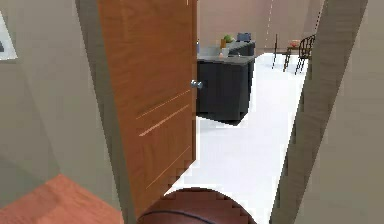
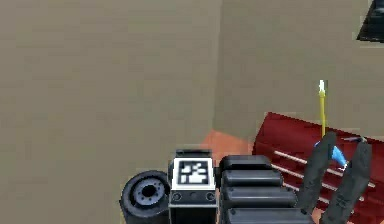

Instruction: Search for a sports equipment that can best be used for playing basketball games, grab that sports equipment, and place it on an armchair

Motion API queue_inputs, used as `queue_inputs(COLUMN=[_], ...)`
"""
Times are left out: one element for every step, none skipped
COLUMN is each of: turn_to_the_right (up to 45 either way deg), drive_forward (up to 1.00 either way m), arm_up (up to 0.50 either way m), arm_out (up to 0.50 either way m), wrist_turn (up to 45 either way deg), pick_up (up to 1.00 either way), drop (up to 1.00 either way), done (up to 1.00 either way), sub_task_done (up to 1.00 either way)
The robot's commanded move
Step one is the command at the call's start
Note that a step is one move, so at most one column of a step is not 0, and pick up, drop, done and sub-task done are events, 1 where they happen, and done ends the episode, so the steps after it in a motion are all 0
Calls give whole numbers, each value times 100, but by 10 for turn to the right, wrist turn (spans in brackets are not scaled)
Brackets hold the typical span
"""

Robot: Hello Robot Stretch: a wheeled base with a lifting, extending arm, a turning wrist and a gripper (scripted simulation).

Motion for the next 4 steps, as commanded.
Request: queue_inputs(turn_to_the_right=[30, 0, 0, 450], drive_forward=[0, 30, 65, 0], arm_up=[0, 0, 0, 0], arm_out=[0, 0, 0, 0], wrist_turn=[0, 0, 0, 0], pick_up=[0, 0, 0, 0], drop=[0, 0, 0, 0], done=[0, 0, 0, 0], sub_task_done=[0, 0, 0, 0])
